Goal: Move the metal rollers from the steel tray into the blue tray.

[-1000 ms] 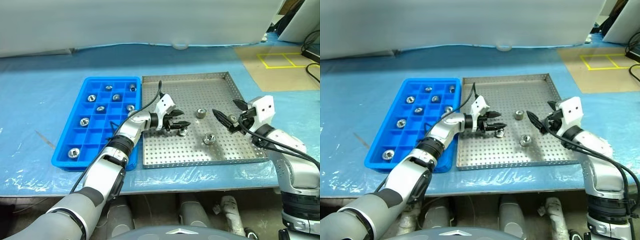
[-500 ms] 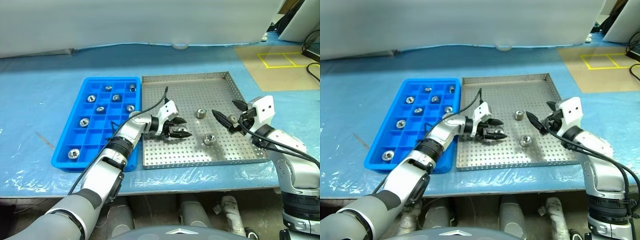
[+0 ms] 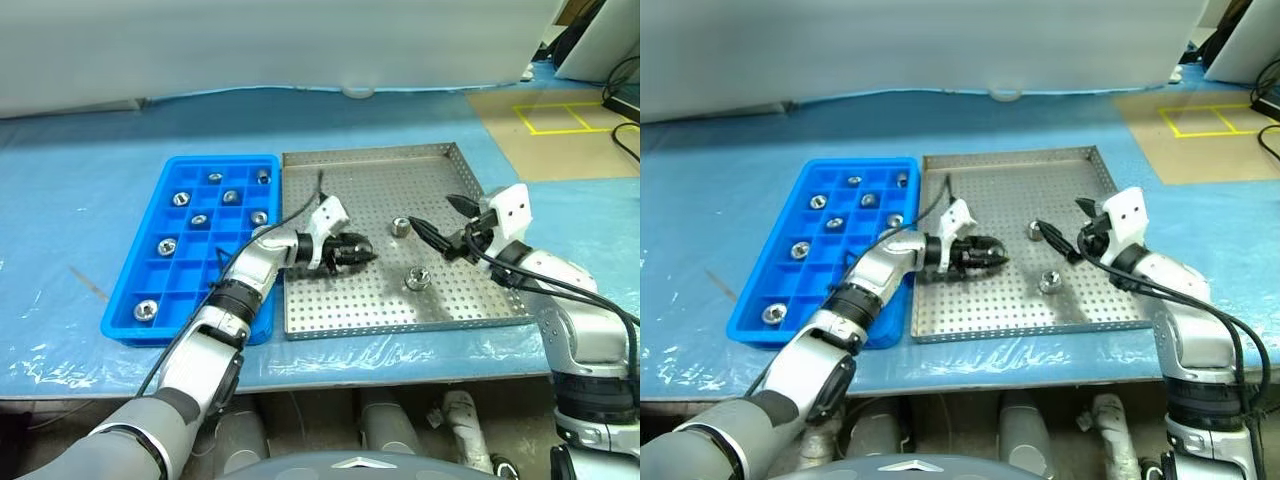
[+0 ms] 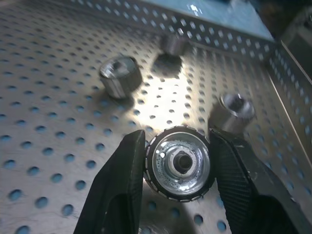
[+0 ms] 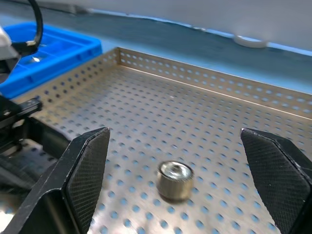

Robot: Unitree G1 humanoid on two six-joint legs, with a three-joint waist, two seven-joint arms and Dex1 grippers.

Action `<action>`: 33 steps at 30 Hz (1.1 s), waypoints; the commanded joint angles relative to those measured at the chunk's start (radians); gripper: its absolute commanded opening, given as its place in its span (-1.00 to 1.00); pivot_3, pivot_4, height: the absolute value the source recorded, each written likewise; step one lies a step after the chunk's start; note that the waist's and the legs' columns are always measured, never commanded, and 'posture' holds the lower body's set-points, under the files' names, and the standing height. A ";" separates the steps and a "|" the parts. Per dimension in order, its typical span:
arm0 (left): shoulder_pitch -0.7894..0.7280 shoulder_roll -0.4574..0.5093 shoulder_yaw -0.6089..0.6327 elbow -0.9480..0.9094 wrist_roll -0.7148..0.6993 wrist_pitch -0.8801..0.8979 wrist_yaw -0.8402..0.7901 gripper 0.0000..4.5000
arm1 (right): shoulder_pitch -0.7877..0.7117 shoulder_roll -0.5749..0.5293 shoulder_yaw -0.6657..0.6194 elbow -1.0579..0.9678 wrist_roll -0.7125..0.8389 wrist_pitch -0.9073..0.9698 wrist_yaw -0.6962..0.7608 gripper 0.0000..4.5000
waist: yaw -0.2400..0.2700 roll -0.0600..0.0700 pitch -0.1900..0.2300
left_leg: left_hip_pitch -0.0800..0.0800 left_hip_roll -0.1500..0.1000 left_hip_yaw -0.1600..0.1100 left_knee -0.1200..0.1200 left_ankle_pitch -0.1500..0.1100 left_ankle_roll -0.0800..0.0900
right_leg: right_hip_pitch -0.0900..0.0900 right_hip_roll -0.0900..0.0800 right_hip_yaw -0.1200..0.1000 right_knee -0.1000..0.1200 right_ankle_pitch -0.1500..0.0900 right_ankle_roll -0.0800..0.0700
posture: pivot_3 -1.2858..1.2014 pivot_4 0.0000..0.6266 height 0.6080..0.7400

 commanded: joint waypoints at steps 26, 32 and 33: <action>0.745 0.160 0.231 -1.093 -0.155 0.212 0.633 -0.23 | -0.581 0.202 0.399 0.681 -0.033 -0.172 0.688 1.00 | 0.232 -0.007 0.004 | -0.005 0.004 -0.006 -0.008 0.002 -0.003 | 0.002 0.000 -0.013 -0.007 0.000 -0.002 | 0.44 -0.52 1.00; 0.799 0.149 0.202 -1.121 -0.132 0.205 0.692 -0.23 | -0.585 0.223 0.412 0.699 -0.057 -0.181 0.726 1.00 | 0.288 -0.007 0.004 | -0.006 0.004 -0.011 -0.006 0.004 -0.005 | 0.004 0.000 -0.017 -0.005 0.000 -0.003 | 0.47 -0.52 1.00; 0.805 0.151 0.194 -1.114 -0.117 0.201 0.701 -0.23 | -0.584 0.224 0.414 0.701 -0.060 -0.181 0.730 1.00 | 0.297 -0.007 0.004 | -0.006 0.003 -0.011 -0.006 0.004 -0.005 | 0.005 0.000 -0.017 -0.005 0.000 -0.003 | 0.47 -0.52 1.00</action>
